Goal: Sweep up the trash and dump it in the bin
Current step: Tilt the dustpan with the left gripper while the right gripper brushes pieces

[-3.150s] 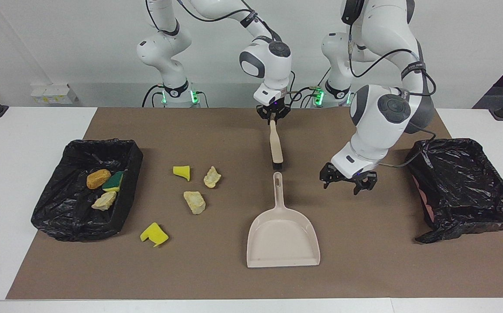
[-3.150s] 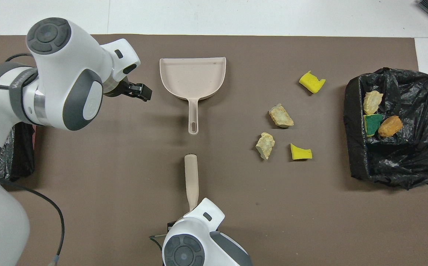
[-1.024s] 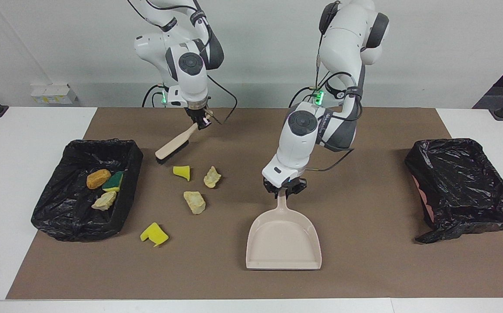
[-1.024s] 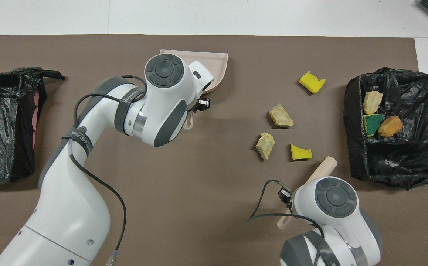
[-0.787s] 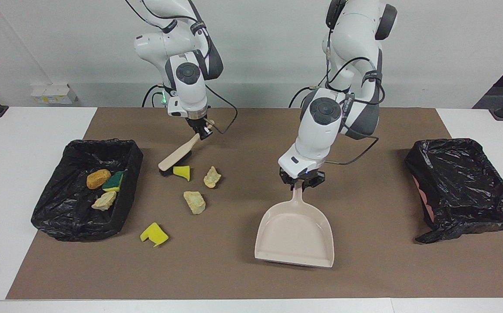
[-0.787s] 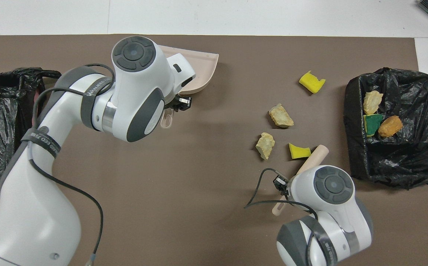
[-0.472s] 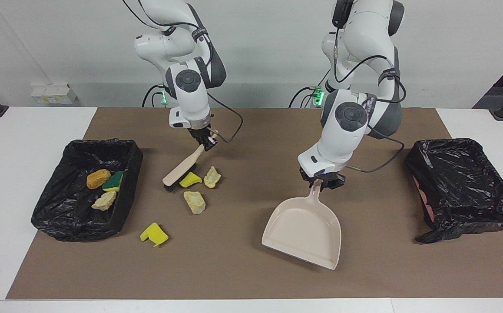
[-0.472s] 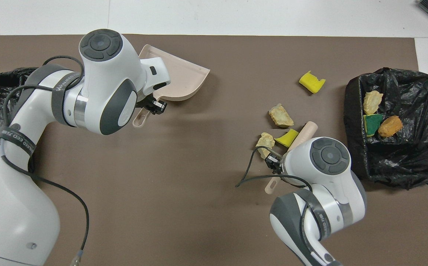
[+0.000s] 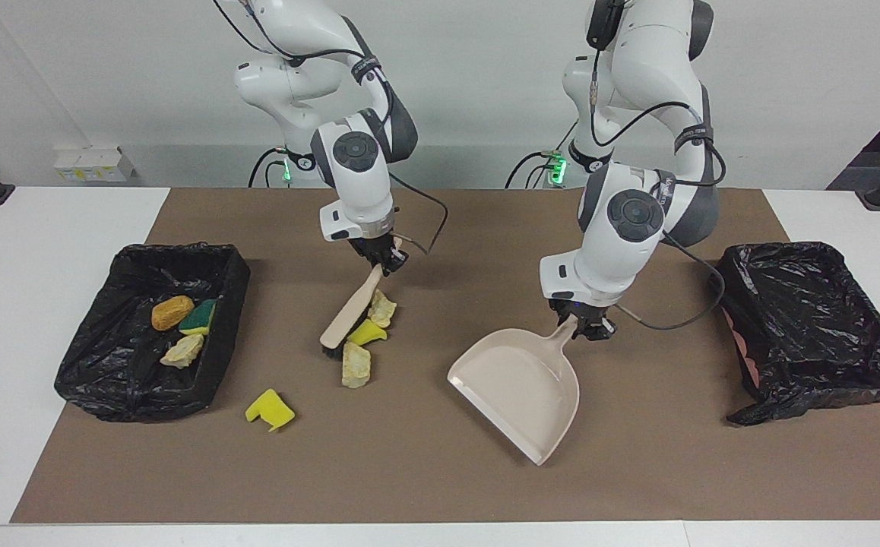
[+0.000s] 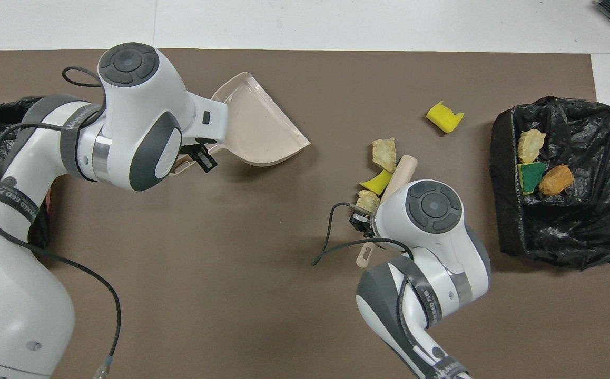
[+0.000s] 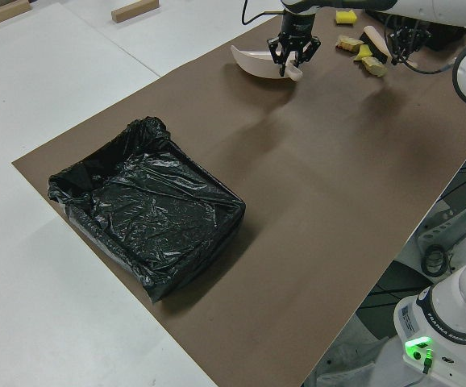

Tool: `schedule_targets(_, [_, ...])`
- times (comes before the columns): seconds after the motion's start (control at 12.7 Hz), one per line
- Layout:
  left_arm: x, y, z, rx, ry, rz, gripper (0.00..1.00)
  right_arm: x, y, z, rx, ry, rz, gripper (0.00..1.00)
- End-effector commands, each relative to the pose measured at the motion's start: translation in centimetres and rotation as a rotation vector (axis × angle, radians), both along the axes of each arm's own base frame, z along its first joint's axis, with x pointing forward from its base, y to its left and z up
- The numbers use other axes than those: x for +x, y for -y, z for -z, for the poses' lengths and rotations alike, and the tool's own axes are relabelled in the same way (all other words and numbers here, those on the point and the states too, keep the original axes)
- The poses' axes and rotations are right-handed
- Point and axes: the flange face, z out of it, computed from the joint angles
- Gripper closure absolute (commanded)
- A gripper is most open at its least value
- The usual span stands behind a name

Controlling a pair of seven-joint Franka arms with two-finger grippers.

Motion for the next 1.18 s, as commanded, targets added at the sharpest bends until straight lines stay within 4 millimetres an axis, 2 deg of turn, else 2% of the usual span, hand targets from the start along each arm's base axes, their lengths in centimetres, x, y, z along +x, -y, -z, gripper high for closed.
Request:
schedule_targets(0.0, [-2.6,-1.4,0.5,-0.005,-0.018,0.263,1.0,1.0,-0.5,-1.6,0.023,-0.015,-0.055,1.0])
schedule_targets(0.16, [-4.3,-1.5,1.4,-0.002,-0.027,0.432,1.0,0.8,-0.2,-3.3,0.014,-0.037,-0.041,1.0])
schedule_targets(0.24, [-5.4,-0.7,1.8,0.033,-0.02,0.474,1.0,0.3,0.1,-4.1,0.002,-0.053,-0.028,1.0])
schedule_targets(0.31, [-7.3,1.1,2.3,0.054,-0.008,0.512,1.0,-0.4,0.1,-4.6,-0.014,-0.072,0.019,1.0])
schedule_targets(0.39, [-8.4,1.8,2.6,0.057,0.017,0.491,1.0,-1.1,-0.1,-5.4,-0.031,-0.08,0.099,1.0])
schedule_targets(0.55, [-10.4,3.2,3.2,0.078,0.042,0.47,1.0,-4.0,-2.0,-5.8,-0.084,-0.11,0.229,1.0])
schedule_targets(0.71, [-10.9,4.1,3.0,0.08,0.049,0.443,1.0,-6.6,-2.2,-5.2,-0.11,-0.12,0.301,1.0])
schedule_targets(0.79, [-11.1,4.1,3.1,0.085,0.038,0.437,1.0,-7.2,-2.3,-5.1,-0.075,-0.143,0.322,1.0])
schedule_targets(0.94, [-11.3,4.0,3.2,0.084,0.042,0.424,1.0,-7.5,-2.7,-4.0,-0.042,-0.157,0.342,1.0])
schedule_targets(1.1, [-11.4,4.0,3.2,0.086,0.036,0.422,1.0,-7.2,-2.9,-2.2,-0.021,-0.132,0.32,1.0])
